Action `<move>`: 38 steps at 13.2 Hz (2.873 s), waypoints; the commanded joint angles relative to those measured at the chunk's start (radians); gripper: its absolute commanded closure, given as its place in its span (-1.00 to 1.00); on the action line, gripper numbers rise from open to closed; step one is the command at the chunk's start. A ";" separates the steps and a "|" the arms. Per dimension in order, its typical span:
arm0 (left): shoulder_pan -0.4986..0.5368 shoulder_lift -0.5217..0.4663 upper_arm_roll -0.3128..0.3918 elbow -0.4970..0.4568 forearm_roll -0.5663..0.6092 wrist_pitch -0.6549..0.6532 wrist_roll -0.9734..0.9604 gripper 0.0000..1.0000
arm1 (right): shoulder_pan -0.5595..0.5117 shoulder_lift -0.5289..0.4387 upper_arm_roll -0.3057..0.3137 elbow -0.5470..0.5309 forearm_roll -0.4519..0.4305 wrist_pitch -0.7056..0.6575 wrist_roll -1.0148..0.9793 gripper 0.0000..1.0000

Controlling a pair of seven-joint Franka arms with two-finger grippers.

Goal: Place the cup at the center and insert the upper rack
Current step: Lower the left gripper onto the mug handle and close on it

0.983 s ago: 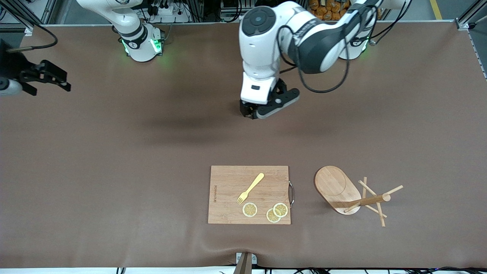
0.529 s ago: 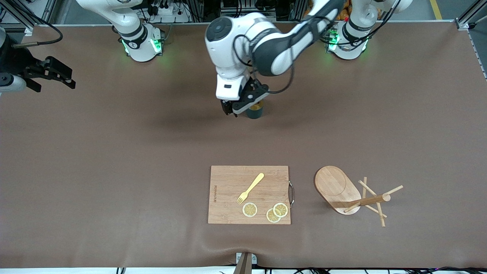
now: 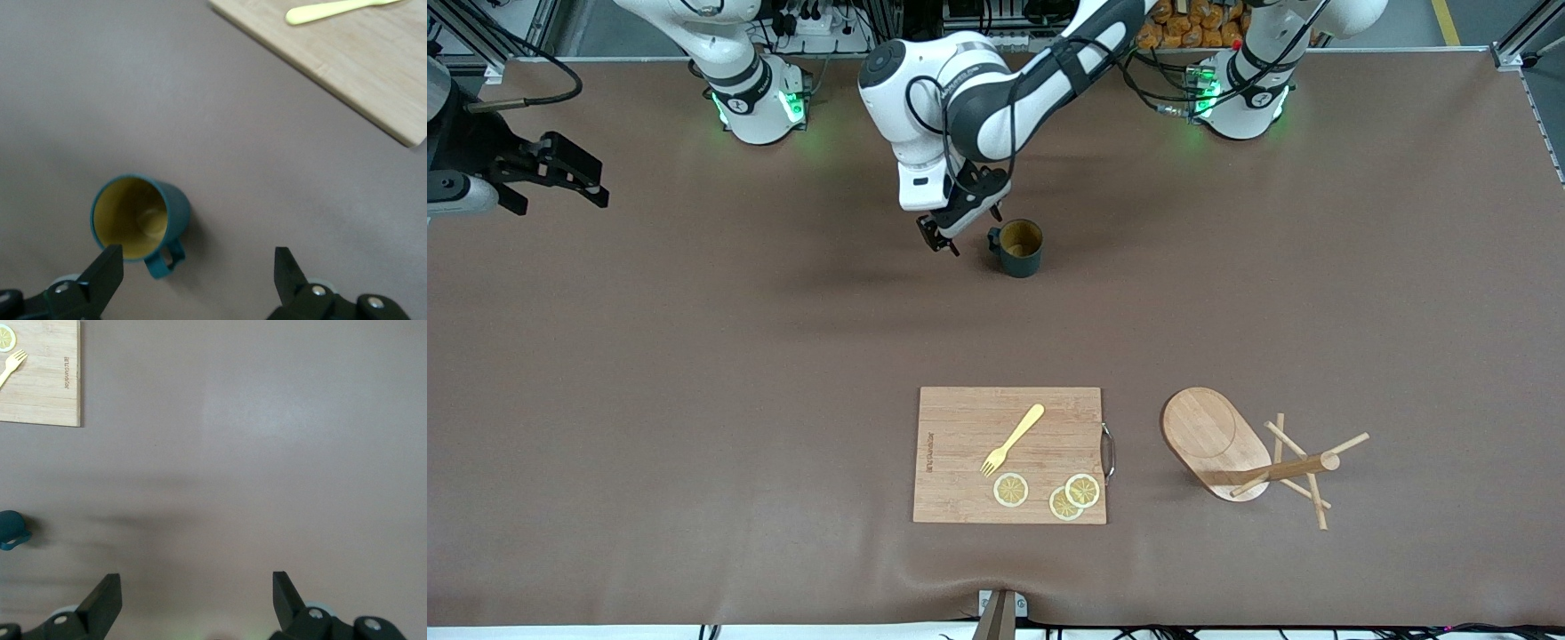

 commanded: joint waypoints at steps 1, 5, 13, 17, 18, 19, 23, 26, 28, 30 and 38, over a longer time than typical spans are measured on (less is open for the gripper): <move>-0.096 0.054 0.091 0.050 0.024 -0.018 -0.087 -1.00 | -0.017 0.000 0.019 0.010 -0.019 -0.011 0.011 -1.00; -0.209 0.130 0.181 0.093 0.003 -0.036 -0.257 -1.00 | 0.054 0.021 -0.082 -0.005 -0.019 0.032 0.008 -1.00; -0.283 0.235 0.253 0.094 -0.012 -0.048 -0.428 -1.00 | 0.028 0.043 -0.083 -0.079 -0.021 0.107 0.011 -1.00; -0.286 0.259 0.250 0.091 -0.037 -0.067 -0.472 -1.00 | 0.006 0.049 -0.084 -0.079 -0.021 0.090 0.011 -1.00; -0.286 0.262 0.251 0.091 -0.040 -0.065 -0.500 -1.00 | 0.002 0.049 -0.084 -0.079 -0.021 0.086 0.013 -1.00; -0.286 0.264 0.251 0.093 -0.040 -0.065 -0.515 -1.00 | -0.003 0.046 -0.083 -0.079 -0.019 0.082 0.013 -1.00; -0.286 0.270 0.251 0.093 -0.042 -0.062 -0.566 -0.57 | -0.053 0.038 -0.084 -0.066 -0.021 0.059 -0.004 -1.00; -0.286 0.273 0.253 0.088 -0.057 -0.067 -0.567 -0.14 | -0.106 0.043 -0.084 -0.071 -0.017 0.058 -0.021 -1.00; -0.285 0.275 0.253 0.087 -0.061 -0.067 -0.567 -0.06 | -0.126 0.046 -0.084 -0.073 -0.014 0.059 -0.041 -1.00; -0.283 0.273 0.253 0.087 -0.062 -0.076 -0.567 0.24 | -0.124 0.046 -0.084 -0.073 -0.014 0.040 -0.035 -1.00; -0.266 0.258 0.253 0.090 -0.068 -0.077 -0.552 1.00 | -0.135 0.038 -0.084 -0.066 -0.019 0.052 -0.032 -1.00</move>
